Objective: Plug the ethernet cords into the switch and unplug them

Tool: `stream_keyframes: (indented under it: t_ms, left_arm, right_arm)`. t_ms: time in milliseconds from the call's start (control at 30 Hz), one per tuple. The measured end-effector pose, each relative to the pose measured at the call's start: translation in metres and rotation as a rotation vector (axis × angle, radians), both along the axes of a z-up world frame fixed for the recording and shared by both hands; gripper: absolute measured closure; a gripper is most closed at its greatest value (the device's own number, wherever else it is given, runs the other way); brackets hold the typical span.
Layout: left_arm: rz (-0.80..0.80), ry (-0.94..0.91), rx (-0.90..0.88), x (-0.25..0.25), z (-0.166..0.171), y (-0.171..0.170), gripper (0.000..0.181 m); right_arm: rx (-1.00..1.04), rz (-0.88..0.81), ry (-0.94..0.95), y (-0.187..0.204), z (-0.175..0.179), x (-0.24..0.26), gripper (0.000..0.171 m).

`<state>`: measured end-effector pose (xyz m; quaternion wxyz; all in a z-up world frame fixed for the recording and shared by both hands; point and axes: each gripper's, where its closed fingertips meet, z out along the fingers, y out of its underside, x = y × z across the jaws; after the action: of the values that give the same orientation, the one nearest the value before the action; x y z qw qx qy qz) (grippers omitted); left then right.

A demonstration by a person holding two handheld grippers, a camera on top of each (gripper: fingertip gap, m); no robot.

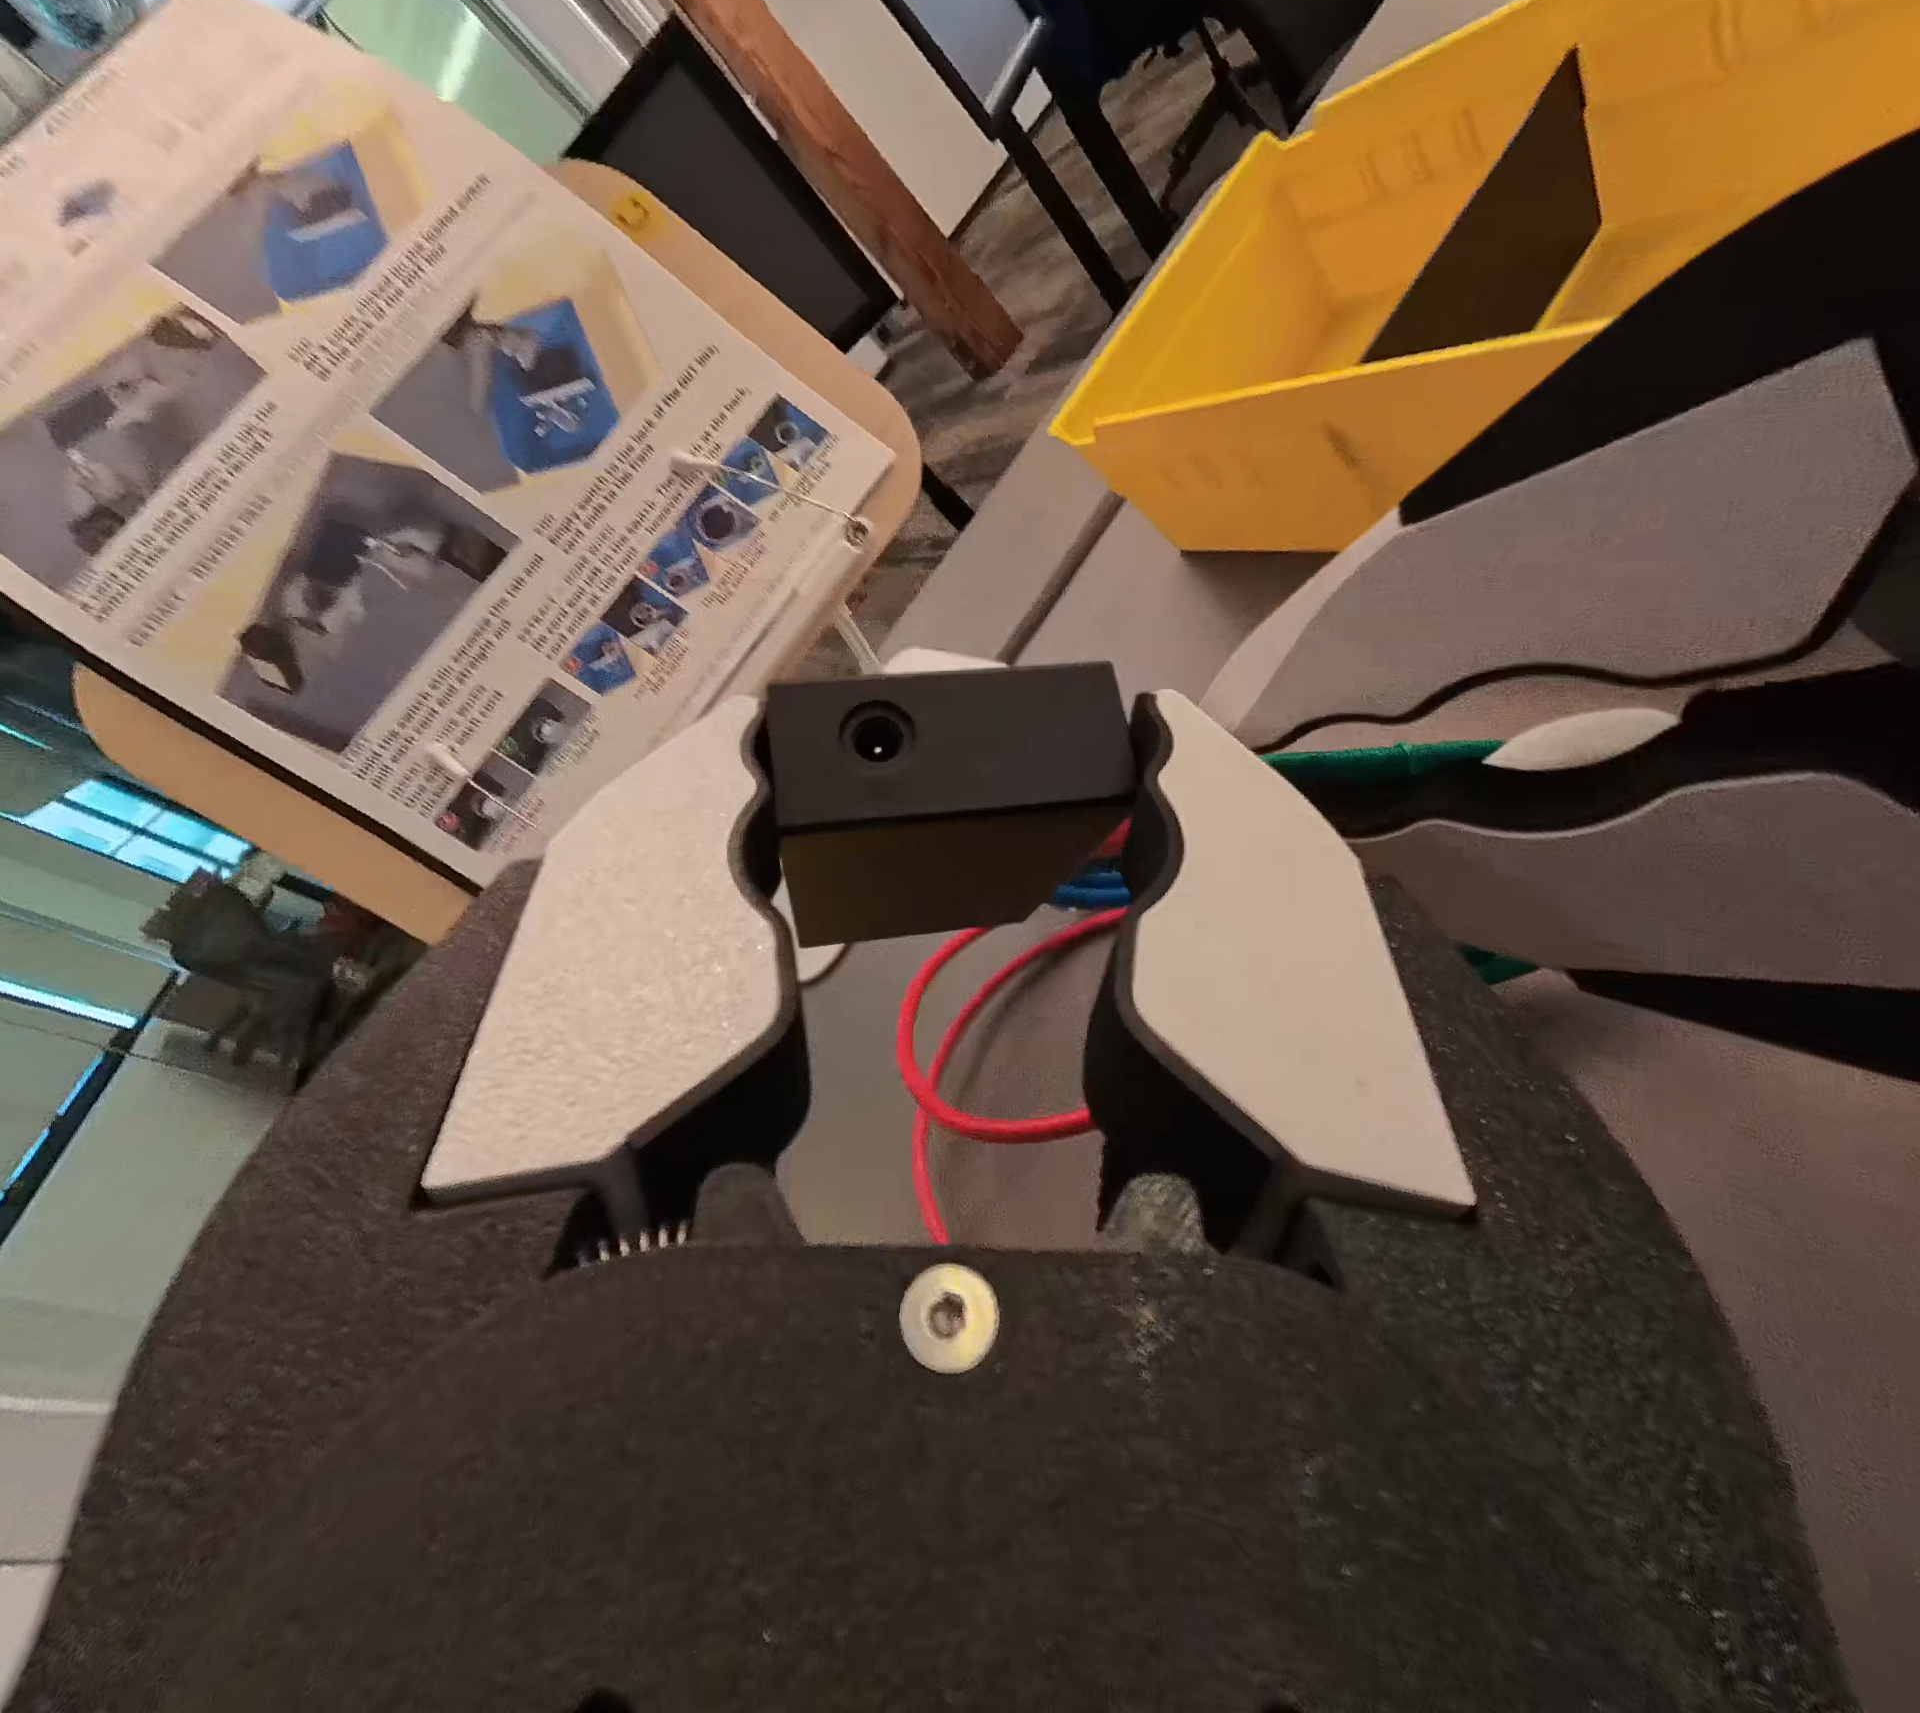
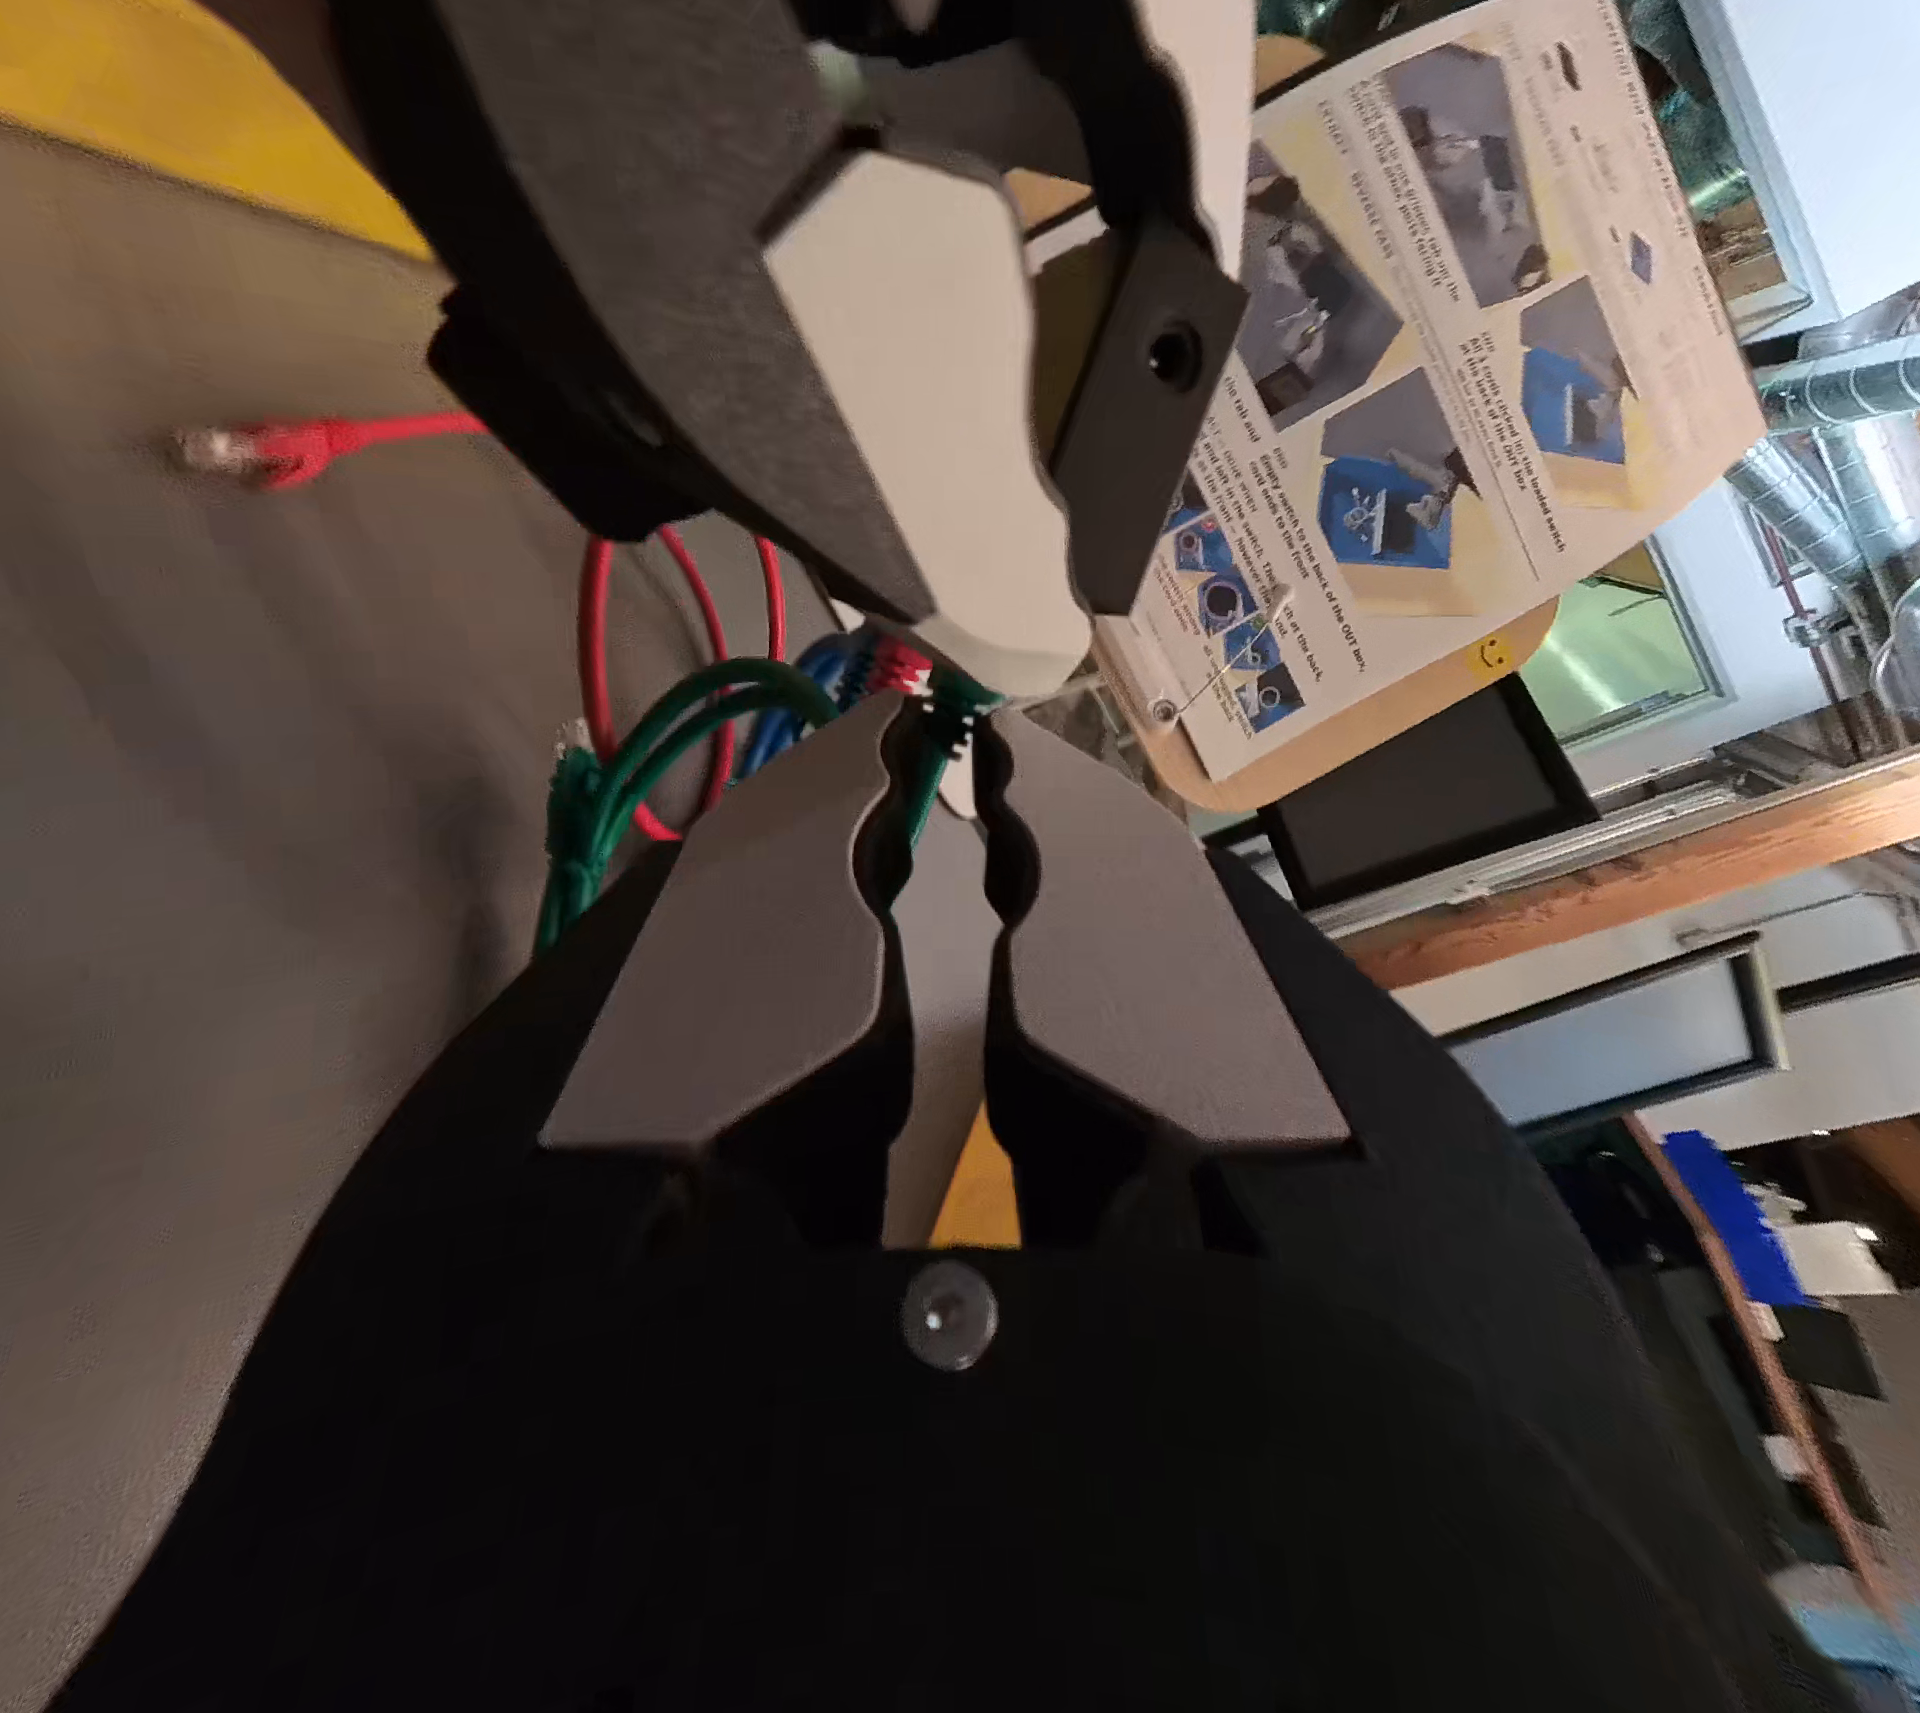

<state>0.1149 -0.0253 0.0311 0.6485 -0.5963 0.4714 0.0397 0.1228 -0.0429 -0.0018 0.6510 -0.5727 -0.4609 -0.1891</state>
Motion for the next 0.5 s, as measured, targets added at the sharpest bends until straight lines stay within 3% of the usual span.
stream_keyframes:
  t_ms: [233, 500]
  left_arm:
    - [0.112, -0.140, 0.019, -0.026, -0.027, -0.038, 0.117]
    - [0.316, -0.352, -0.155, -0.071, -0.064, -0.072, 0.116]
  right_arm:
    - [0.044, 0.015, -0.175, -0.035, -0.026, -0.017, 0.161]
    - [0.023, 0.123, -0.203, -0.066, -0.055, -0.052, 0.162]
